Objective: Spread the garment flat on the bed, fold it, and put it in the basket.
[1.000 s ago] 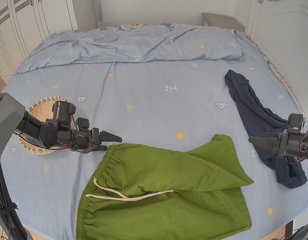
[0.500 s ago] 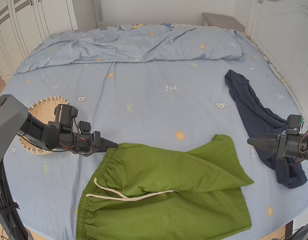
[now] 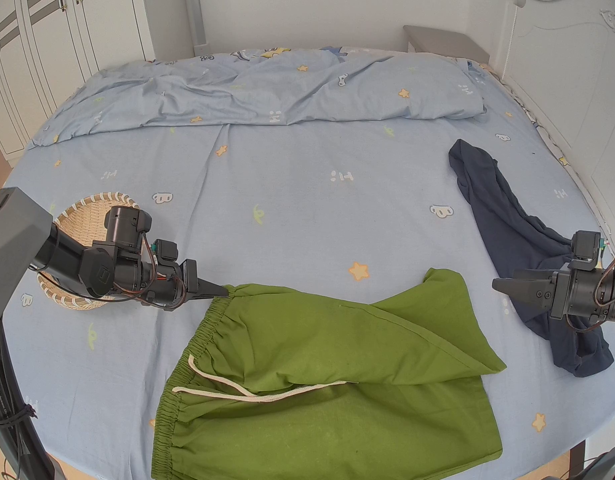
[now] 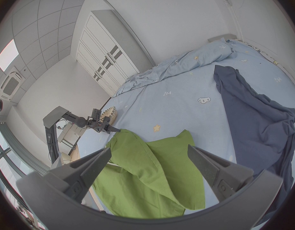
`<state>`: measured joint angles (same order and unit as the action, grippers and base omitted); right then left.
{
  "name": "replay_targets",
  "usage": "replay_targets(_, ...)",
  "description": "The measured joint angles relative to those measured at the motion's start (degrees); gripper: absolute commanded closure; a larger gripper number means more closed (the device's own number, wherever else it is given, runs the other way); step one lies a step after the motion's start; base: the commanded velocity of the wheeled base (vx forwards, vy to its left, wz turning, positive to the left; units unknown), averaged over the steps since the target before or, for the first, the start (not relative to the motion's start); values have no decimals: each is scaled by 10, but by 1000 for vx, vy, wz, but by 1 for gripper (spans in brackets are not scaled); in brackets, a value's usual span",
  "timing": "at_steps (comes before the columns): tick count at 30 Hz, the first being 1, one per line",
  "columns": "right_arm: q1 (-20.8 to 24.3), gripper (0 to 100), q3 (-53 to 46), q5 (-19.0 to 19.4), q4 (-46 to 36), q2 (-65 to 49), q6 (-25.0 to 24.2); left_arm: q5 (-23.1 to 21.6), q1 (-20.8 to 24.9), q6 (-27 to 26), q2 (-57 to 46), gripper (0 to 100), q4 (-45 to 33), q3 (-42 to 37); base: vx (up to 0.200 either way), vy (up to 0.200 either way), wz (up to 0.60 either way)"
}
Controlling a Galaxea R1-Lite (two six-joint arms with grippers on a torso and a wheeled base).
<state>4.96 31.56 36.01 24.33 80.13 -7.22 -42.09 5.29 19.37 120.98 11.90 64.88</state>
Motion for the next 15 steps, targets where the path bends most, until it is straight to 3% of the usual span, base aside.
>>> replay_targets(15, -8, 0, -1, 1, 20, 37, 1, -2, -63, 3, -50, 100, 0, 1, 0, 0, 0)
